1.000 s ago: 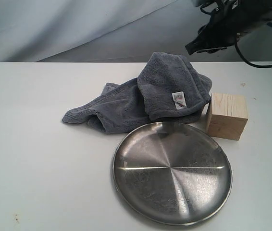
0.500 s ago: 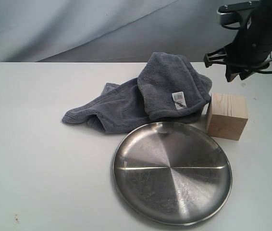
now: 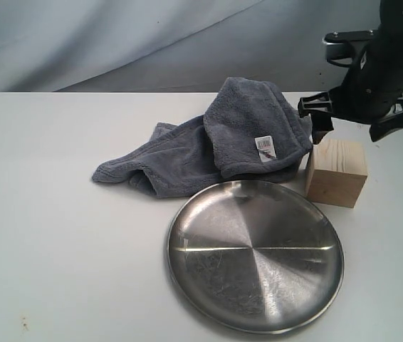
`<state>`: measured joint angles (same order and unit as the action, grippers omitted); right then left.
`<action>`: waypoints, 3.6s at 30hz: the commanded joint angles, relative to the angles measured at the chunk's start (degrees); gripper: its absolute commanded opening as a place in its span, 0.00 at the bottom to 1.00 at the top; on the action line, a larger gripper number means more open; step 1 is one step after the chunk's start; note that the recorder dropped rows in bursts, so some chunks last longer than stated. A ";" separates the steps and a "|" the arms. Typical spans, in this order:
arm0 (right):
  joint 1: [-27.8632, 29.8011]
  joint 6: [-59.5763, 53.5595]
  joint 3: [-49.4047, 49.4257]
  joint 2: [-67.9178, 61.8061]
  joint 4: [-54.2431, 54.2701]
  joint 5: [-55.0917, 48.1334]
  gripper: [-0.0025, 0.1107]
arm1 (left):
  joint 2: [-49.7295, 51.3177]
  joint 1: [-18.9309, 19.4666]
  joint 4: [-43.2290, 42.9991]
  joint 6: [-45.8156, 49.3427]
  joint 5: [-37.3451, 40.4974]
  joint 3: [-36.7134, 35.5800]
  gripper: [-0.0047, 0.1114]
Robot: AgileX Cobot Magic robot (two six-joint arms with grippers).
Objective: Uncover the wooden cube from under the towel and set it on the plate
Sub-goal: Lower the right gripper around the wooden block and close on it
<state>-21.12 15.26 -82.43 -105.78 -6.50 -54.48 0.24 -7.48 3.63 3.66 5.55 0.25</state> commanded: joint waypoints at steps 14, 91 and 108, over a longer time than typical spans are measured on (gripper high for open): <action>-0.08 13.03 5.98 -1.06 -5.15 12.33 0.75 | -0.24 0.12 0.14 -0.13 -0.62 -0.25 0.04; -0.20 14.94 5.98 -6.65 -5.94 13.10 0.72 | -0.24 0.12 0.14 -0.13 -0.62 -0.25 0.04; -0.20 14.77 5.98 -6.65 -5.94 13.10 0.63 | -0.24 0.12 0.14 -0.13 -0.62 -0.25 0.04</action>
<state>-21.12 30.35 -76.54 -112.46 -13.22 -41.27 0.24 -7.48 3.63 3.66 5.55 0.25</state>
